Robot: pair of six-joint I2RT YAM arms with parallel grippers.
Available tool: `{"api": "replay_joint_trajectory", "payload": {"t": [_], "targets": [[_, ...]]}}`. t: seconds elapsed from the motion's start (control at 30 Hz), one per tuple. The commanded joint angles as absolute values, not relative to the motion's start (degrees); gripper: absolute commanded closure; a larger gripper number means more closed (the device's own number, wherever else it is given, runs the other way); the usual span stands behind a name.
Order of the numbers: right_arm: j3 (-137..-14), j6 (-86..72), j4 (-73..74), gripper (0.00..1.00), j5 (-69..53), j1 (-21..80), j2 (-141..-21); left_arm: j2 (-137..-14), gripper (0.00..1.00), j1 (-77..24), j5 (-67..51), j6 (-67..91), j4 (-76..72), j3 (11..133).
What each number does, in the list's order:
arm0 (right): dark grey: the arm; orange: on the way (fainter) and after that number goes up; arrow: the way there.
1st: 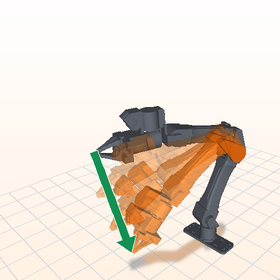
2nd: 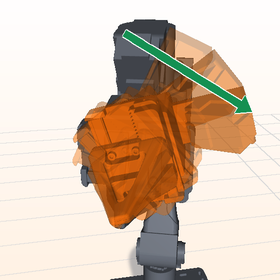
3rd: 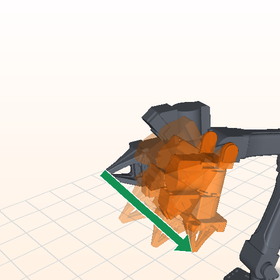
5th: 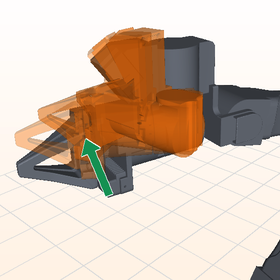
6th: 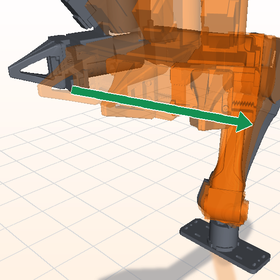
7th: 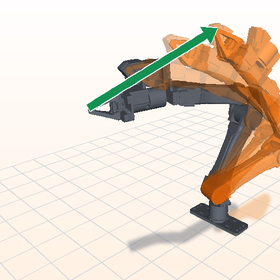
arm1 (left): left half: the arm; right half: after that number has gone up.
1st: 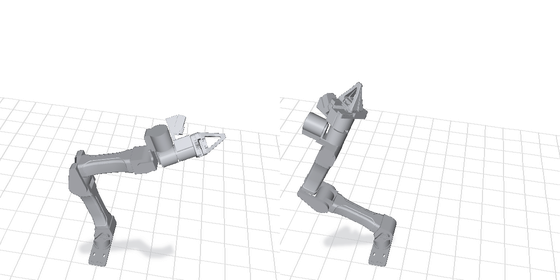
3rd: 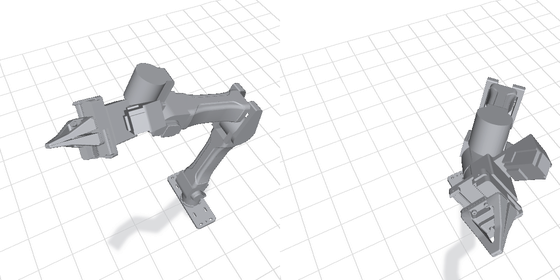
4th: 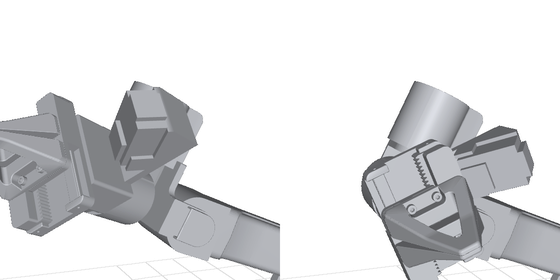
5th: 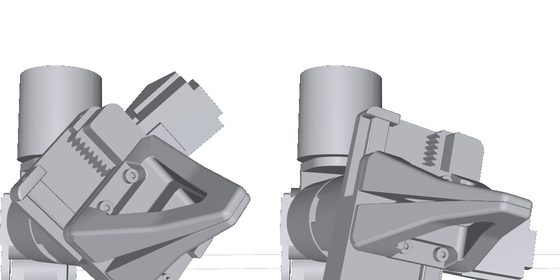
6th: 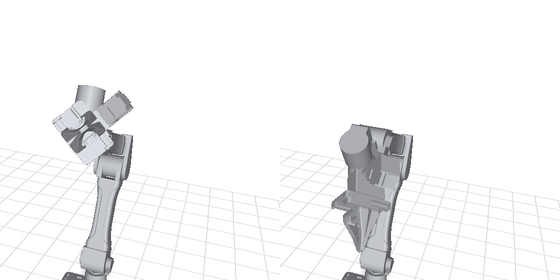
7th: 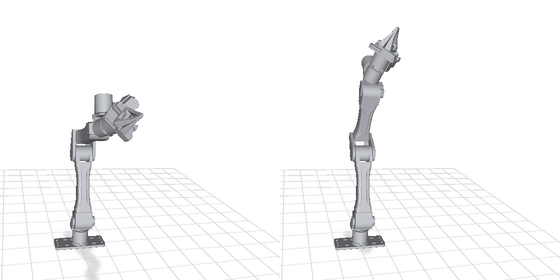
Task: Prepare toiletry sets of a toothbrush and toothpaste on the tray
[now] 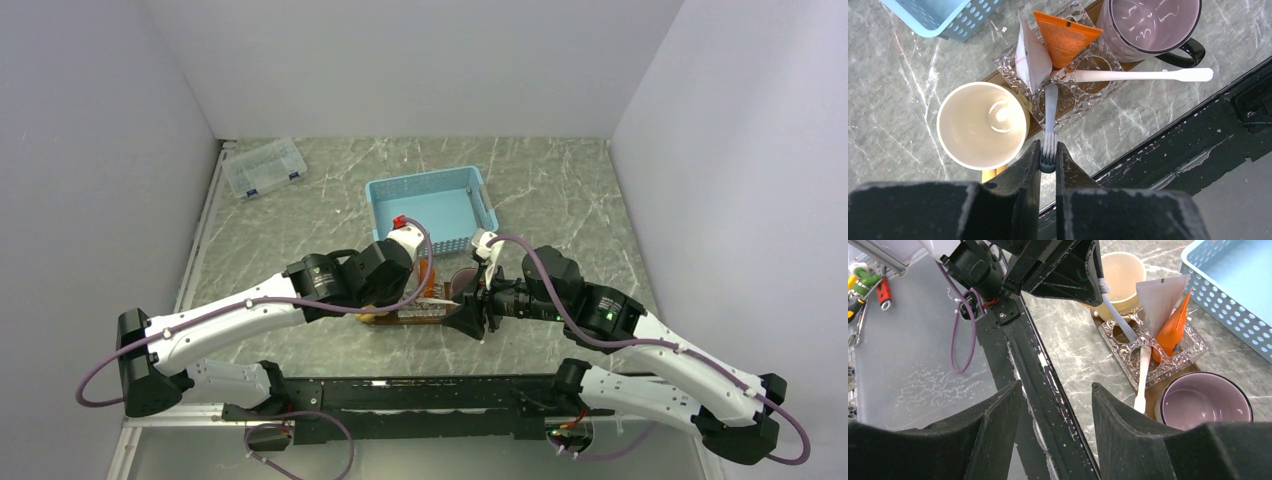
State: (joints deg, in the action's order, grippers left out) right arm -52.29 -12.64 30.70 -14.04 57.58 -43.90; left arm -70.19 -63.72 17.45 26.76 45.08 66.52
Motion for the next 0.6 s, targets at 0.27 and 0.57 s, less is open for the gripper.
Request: {"api": "replay_joint_trajectory", "payload": {"t": [0.27,0.57], "targets": [[-51.96,-13.3,27.92,0.44,-15.09,57.59,-43.64,-68.99,1.0,-64.95,18.93,28.59,43.96,65.81],[-51.68,-13.36,27.66,0.44,-15.15,57.58,-44.11,-69.06,0.83,-65.3,19.79,28.22,44.53,66.32]]}}
